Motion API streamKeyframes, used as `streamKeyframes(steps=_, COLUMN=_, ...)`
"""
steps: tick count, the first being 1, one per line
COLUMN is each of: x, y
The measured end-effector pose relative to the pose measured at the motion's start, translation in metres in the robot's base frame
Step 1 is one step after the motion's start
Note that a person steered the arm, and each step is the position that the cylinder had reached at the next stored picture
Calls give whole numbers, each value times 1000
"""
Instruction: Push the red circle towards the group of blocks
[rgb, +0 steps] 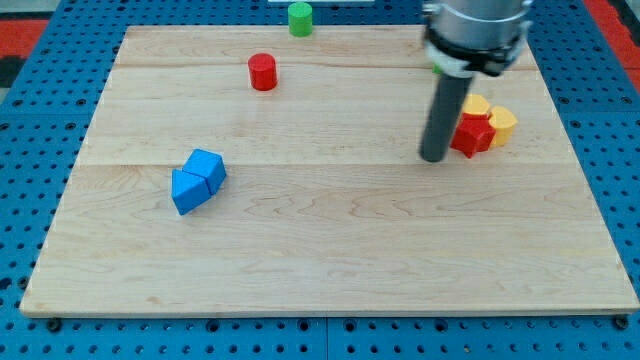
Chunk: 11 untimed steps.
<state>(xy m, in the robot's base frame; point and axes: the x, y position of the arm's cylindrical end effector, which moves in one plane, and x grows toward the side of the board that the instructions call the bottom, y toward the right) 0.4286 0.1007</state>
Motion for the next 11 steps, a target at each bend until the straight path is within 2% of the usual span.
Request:
streamKeyframes(steps=1, x=-47, y=-74)
streamKeyframes(steps=2, x=-78, y=-173)
streamKeyframes(steps=3, x=-112, y=-243)
streamKeyframes(steps=4, x=-150, y=-267)
streamKeyframes(steps=5, x=-160, y=-245)
streamKeyframes(steps=6, x=-145, y=-179)
streamKeyframes(steps=7, x=-100, y=-146)
streamKeyframes(steps=8, x=-76, y=-113)
streamKeyframes(steps=11, x=-118, y=-79)
